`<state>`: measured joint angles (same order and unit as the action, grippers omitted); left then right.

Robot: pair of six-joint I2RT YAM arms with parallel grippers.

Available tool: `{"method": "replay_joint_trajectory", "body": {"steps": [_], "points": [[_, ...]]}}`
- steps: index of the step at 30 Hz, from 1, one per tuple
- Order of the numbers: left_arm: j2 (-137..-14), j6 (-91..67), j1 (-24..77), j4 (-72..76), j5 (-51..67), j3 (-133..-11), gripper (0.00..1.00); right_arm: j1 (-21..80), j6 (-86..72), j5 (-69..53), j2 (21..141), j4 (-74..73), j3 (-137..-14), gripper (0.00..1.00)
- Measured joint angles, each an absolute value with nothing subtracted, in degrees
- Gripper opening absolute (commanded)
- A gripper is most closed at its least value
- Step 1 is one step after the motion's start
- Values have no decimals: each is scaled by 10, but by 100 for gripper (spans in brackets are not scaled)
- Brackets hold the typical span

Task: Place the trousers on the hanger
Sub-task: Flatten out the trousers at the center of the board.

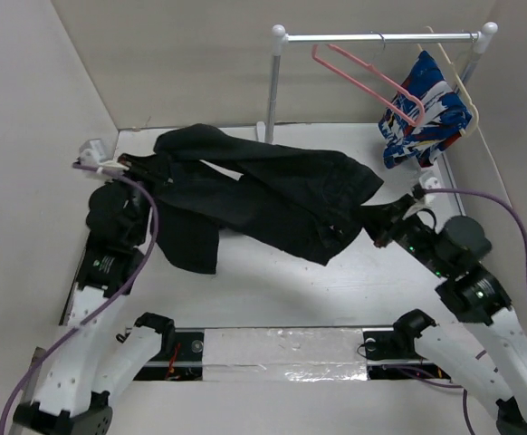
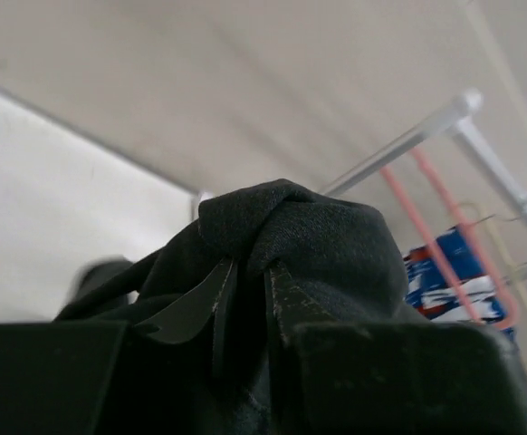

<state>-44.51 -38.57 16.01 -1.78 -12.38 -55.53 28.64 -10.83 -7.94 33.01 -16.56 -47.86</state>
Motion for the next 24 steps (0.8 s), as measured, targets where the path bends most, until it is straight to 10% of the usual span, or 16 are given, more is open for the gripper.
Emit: {"method": "replay_joint_trajectory", "body": {"steps": [2, 6, 17, 24], "points": [[-420, -369, 159, -43, -133, -593, 43, 303, -114, -102, 309, -181, -515, 0], [-435, -342, 156, -72, -129, -658, 73, 310, -124, -100, 274, -199, -555, 0], [-802, -316, 250, -36, -69, -637, 71, 176, -140, 59, 458, -204, -408, 0], [-609, -369, 265, -23, -90, -373, 66, 23, -137, 50, 475, -156, -346, 0]]}}
